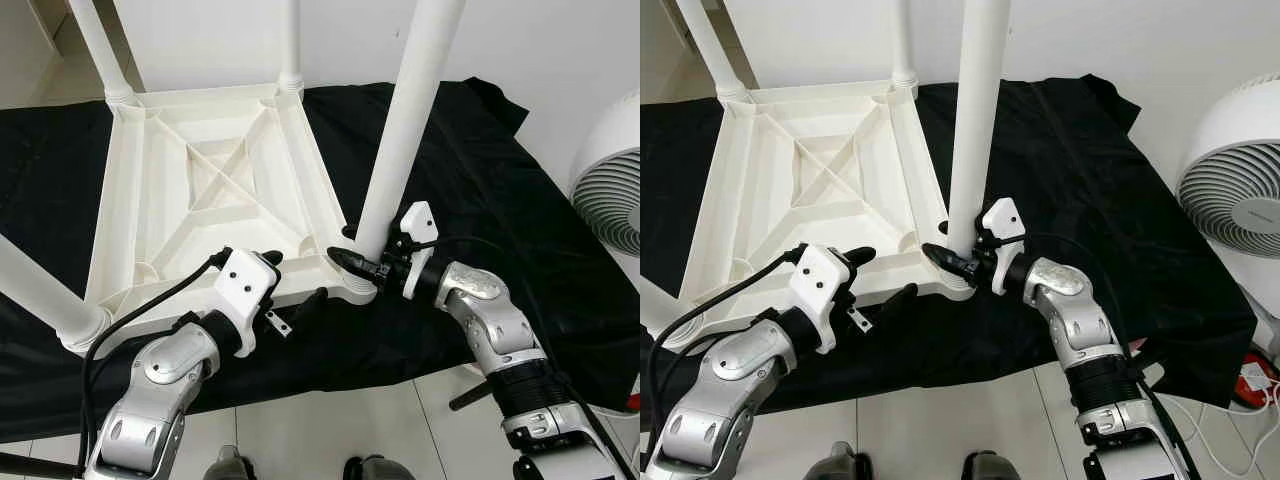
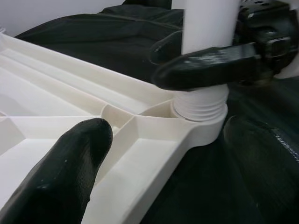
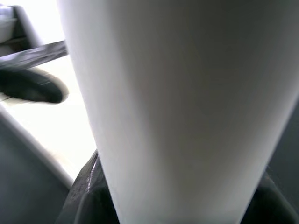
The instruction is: Building children table
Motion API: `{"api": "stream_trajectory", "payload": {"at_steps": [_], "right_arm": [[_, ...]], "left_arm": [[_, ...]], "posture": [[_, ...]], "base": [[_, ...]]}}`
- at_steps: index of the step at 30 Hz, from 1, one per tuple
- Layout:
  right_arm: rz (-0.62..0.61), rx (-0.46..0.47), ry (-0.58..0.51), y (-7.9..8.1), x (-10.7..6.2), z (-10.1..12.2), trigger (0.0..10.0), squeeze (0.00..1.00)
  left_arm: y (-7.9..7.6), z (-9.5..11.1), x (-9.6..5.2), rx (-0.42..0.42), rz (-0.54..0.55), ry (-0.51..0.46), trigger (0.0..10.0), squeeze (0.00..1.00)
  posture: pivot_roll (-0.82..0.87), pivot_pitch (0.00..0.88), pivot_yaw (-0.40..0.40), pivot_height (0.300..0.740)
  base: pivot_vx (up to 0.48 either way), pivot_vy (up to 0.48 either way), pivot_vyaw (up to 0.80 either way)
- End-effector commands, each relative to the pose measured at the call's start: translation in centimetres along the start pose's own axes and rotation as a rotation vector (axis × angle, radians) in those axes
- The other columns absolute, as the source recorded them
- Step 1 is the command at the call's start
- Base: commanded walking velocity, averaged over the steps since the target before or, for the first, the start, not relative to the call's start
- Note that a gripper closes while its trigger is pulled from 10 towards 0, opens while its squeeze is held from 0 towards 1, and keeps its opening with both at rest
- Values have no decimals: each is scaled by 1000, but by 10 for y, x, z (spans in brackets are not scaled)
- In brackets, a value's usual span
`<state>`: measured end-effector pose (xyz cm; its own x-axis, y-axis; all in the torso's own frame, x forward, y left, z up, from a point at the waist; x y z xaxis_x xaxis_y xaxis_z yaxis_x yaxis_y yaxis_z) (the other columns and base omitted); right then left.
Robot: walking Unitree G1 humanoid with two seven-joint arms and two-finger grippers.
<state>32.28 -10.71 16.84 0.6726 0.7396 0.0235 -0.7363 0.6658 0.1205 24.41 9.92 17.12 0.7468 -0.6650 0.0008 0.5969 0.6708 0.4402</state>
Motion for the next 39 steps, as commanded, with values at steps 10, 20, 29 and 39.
{"api": "stream_trajectory", "payload": {"at_steps": [10, 20, 29, 39], "right_arm": [[-534, 96, -53, 0, -3, -15, 10000, 0], [-654, 102, -120, 21, 2, -14, 10000, 0], [-493, 137, -149, 13, -6, -3, 10000, 1000], [-215, 2, -79, -11, -19, 9, 10000, 0]], "left_arm": [[-5, 2, 9, 26, -8, -13, 10000, 0], [-6, 4, 13, 23, -4, -35, 10000, 0], [-6, 5, 14, 47, -10, -48, 10000, 0], [-6, 7, 18, 51, -8, -56, 10000, 0]], "posture": [[-40, 82, 1, 740], [-44, 78, 1, 740], [-42, 81, -3, 740], [-48, 88, 6, 740]], "base": [[0, 0, 0], [0, 0, 0], [0, 0, 0], [0, 0, 0]]}}
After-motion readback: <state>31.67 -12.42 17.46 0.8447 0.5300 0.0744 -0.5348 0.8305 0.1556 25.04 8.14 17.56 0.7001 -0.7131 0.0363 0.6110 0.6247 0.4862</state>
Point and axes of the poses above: a point about 5 cm out from each wrist's last joint towards the gripper, its own x axis pointing out of the wrist towards the gripper, its own z axis along the axis of the wrist's last joint, y = z × x, the point moved 1 cm from there along x, pointing out of the wrist towards the gripper, and after that the axes turned 15 degrees about x, right-handed, at the moved point
